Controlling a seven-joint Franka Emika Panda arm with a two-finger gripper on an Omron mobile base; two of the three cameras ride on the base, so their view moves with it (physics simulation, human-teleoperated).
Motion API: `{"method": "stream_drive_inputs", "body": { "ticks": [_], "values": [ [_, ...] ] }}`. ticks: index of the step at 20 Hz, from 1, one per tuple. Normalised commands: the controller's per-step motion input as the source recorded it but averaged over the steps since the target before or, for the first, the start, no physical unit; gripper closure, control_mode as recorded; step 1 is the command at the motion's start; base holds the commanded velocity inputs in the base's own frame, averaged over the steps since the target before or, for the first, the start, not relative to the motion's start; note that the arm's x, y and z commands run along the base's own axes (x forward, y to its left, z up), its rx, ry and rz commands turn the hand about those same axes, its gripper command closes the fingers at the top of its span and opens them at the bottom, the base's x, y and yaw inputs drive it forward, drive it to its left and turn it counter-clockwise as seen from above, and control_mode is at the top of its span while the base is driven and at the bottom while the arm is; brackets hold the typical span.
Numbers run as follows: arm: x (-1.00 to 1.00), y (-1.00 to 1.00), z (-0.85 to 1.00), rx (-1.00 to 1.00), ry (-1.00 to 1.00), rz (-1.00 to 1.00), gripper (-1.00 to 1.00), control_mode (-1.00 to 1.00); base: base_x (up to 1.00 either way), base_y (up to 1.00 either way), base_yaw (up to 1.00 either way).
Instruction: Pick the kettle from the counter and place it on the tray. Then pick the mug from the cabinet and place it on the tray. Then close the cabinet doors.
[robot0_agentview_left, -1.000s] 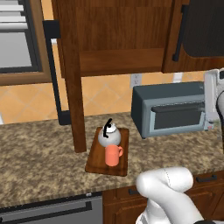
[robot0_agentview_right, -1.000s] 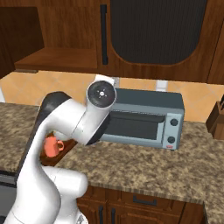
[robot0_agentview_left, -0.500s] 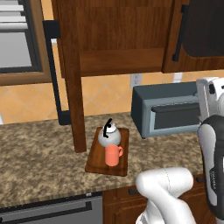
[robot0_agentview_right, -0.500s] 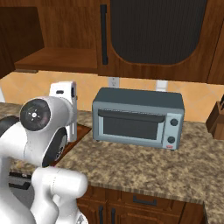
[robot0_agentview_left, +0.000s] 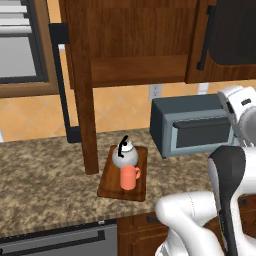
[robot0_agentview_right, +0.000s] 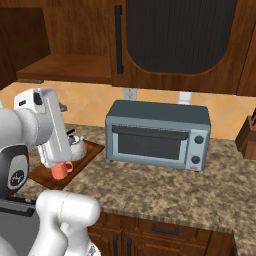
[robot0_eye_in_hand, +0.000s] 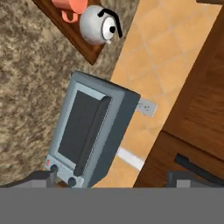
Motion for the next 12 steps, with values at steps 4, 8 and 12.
{"method": "stream_drive_inputs", "body": {
  "ticks": [4,8,12],
  "values": [
    [-0.37,0.22,0.01,-0.41,-0.07,-0.13,-1.0,-1.0,0.0,0.0,0.0],
    [-0.16,0.14,0.0,-0.44,-0.09,-0.18,-1.0,-1.0,0.0,0.0,0.0],
    [0.01,0.15,-0.15,-0.46,-0.07,-0.24,-1.0,-1.0,0.0,0.0,0.0]
  ]
}}
